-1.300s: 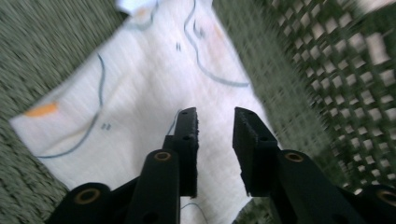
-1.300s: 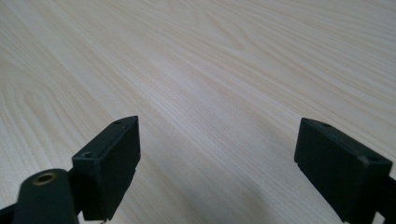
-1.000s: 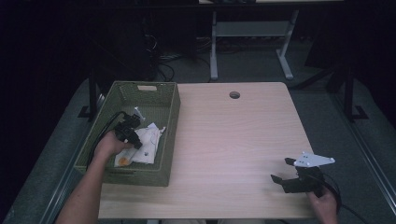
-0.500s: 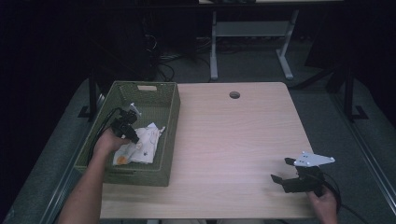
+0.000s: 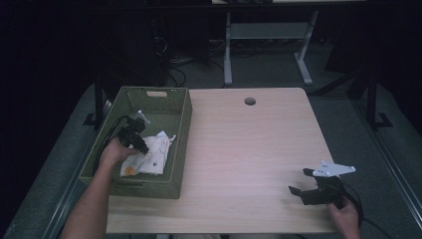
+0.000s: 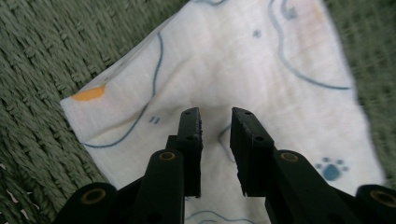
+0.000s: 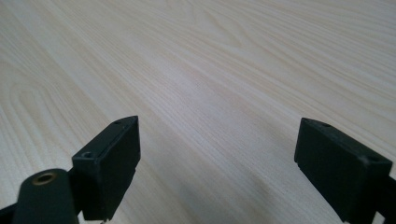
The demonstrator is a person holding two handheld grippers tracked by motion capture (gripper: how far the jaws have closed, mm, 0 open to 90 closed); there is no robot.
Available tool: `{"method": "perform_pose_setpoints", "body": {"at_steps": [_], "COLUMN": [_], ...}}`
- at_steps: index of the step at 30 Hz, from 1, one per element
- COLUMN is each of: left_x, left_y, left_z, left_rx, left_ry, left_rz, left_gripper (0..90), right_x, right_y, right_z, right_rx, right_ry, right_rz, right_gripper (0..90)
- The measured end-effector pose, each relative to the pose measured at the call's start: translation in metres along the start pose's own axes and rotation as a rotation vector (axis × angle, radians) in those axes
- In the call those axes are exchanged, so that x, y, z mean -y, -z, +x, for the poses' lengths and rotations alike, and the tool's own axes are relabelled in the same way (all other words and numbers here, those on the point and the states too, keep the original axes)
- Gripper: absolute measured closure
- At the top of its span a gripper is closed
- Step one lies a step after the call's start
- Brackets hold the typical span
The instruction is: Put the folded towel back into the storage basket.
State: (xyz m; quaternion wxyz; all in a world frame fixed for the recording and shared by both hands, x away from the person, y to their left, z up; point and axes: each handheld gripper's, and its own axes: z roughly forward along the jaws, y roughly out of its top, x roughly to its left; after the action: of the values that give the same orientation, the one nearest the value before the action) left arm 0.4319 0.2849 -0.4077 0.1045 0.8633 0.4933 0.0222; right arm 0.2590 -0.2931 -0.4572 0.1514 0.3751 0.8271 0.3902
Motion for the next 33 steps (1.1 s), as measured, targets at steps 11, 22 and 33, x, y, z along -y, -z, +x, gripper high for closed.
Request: {"method": "perform_pose_setpoints", "body": {"at_steps": [11, 22, 33], "left_x": [0.007, 0.021, 0.047], "left_y": [0.026, 0.046, 0.058], "left_z": [-0.020, -0.032, -0.036], "left_rx": [-0.012, -0.010, 0.079], "left_ry": [-0.041, -0.025, 0.012], "left_rz": [-0.109, -0.213, -0.378], "left_gripper": [64.3, 57.8, 54.3], "right_x": [0.001, 0.004, 0.004], "right_y": [-0.002, -0.004, -0.006], "right_z": [-0.002, -0.003, 0.000], "right_rx": [0.000, 0.001, -0.006], "right_ry": [0.000, -0.014, -0.020], "right_rz": [0.001, -0.005, -0.006], "right_gripper": [13.7, 13.7, 13.8]}}
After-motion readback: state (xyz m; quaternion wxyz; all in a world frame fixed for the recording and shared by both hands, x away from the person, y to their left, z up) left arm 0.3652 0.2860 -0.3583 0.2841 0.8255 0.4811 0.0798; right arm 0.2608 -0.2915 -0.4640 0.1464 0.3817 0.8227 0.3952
